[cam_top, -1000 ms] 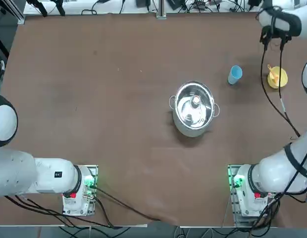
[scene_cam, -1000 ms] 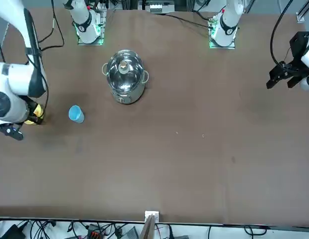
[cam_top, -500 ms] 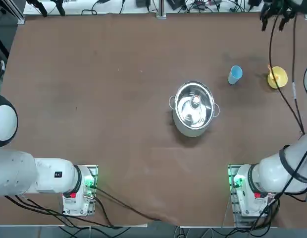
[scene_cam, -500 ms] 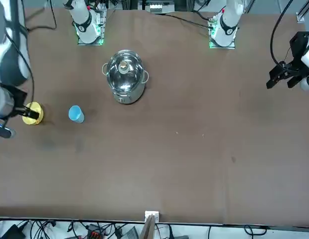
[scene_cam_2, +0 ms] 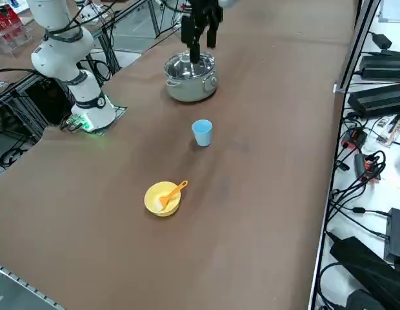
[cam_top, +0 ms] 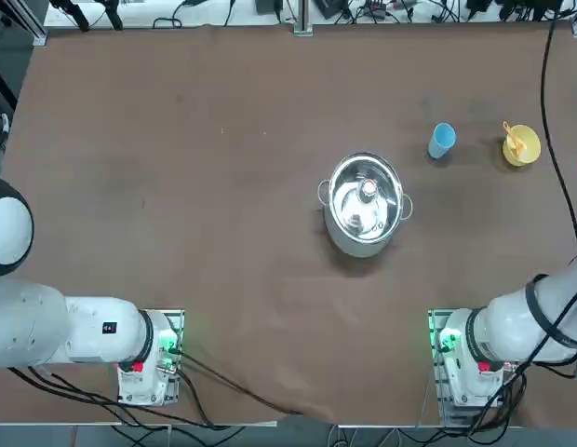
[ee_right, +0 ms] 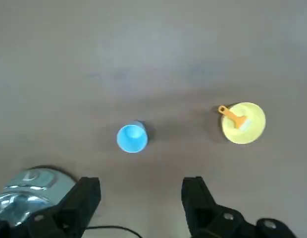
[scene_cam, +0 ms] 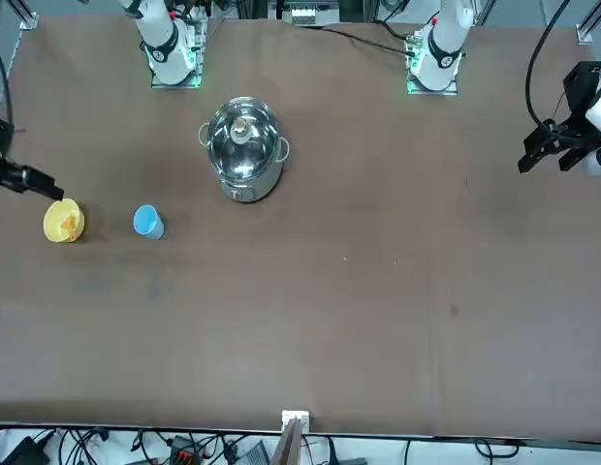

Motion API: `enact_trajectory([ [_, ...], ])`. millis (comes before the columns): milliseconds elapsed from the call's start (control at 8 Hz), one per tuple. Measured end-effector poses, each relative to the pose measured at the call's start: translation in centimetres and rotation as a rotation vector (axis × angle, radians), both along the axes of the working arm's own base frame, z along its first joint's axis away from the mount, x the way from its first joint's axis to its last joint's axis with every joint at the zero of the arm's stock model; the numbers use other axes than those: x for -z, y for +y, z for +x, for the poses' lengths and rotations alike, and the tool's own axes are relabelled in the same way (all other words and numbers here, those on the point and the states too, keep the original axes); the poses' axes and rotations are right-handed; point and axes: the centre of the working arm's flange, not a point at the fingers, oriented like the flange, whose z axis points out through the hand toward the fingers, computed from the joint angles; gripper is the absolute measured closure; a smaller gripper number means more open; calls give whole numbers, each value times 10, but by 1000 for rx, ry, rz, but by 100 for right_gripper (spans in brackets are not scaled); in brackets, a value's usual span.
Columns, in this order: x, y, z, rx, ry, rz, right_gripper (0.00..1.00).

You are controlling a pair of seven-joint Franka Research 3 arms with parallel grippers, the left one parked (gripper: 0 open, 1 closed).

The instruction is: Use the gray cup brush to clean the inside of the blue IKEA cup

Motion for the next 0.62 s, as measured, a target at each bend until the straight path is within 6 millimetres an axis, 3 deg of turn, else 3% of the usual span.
enact_trajectory([
  [375,-32,20,-9,-33,-58,4,0],
  [625,-51,29,-25,-58,-63,-48,0],
])
